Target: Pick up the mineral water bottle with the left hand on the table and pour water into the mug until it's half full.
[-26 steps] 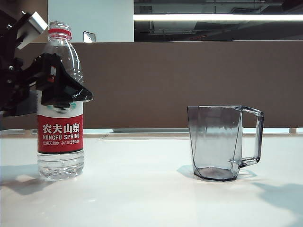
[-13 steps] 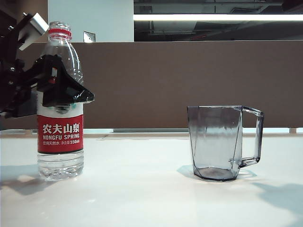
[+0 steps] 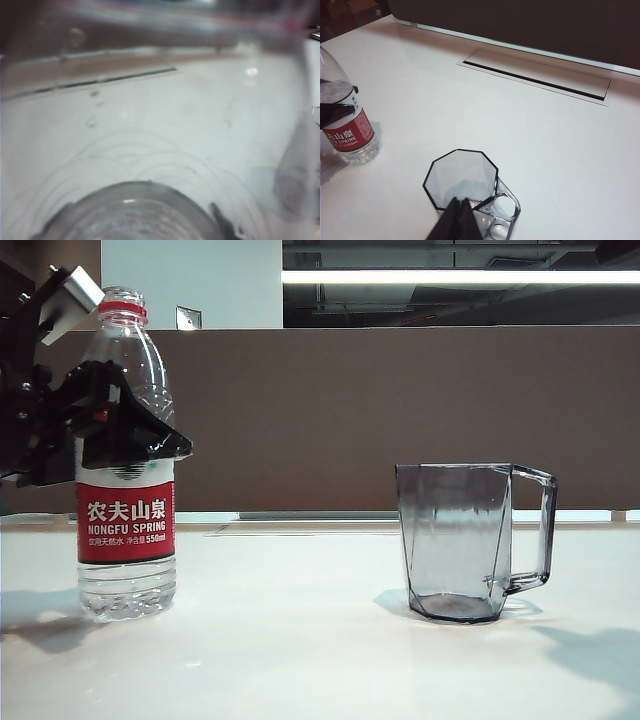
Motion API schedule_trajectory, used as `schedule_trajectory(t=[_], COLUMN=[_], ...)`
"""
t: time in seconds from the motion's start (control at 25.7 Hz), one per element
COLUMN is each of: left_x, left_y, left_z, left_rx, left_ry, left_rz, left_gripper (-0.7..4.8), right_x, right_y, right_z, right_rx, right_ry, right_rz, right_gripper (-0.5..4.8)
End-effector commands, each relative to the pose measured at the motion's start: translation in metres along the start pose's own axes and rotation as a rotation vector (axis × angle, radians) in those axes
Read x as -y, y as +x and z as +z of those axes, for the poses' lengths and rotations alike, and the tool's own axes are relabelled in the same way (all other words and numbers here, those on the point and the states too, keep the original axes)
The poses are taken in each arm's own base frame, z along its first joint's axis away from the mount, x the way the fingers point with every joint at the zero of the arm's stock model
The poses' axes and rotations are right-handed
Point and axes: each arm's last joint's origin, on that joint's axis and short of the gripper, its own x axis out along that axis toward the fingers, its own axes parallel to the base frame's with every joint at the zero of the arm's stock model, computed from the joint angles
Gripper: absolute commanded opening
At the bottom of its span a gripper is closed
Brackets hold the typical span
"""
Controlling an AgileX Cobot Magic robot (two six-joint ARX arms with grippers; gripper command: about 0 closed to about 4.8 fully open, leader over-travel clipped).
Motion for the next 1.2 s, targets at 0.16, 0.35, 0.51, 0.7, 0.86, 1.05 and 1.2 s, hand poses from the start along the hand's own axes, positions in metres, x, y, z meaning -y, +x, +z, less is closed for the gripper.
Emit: schedule_trajectory(t=[0.16,0.35,0.51,0.7,0.86,1.05,1.2], left_x=[0.0,0.0,0.0,0.0,0.0,-0.004,0.0], left_y=[0.0,0.0,0.0,0.0,0.001,0.02,0.037], left_z=[0.002,0.002,0.002,0.001,0.005,0.026,0.049], left_rx=[0.016,0.016,0.015,0.01,0.026,-0.007,-0.056], left_ry=[0.005,0.005,0.005,0.006,0.012,0.011,0.087], left_rz=[-0.006,-0.006,-0.002,-0.002,0.005,0.007,0.011], left_gripper=[3.29,1.81,1.8,1.81,1.8,1.8,1.8], right_x=[0.0,0.0,0.0,0.0,0.0,0.0,-0.001], right_y=[-0.001,-0.001,-0.001,-0.001,-0.001,-0.001,-0.002], right_z=[0.004,0.004,0.004,0.004,0.004,0.003,0.0], right_rx=[0.025,0.025,0.025,0.025,0.025,0.016,-0.023], right_ry=[0.007,0.007,0.008,0.007,0.007,0.006,-0.001], right_rz=[0.003,0.003,0.003,0.003,0.003,0.003,0.027], right_gripper=[-0.04,-0.04,-0.04,-0.04,-0.04,-0.04,-0.04])
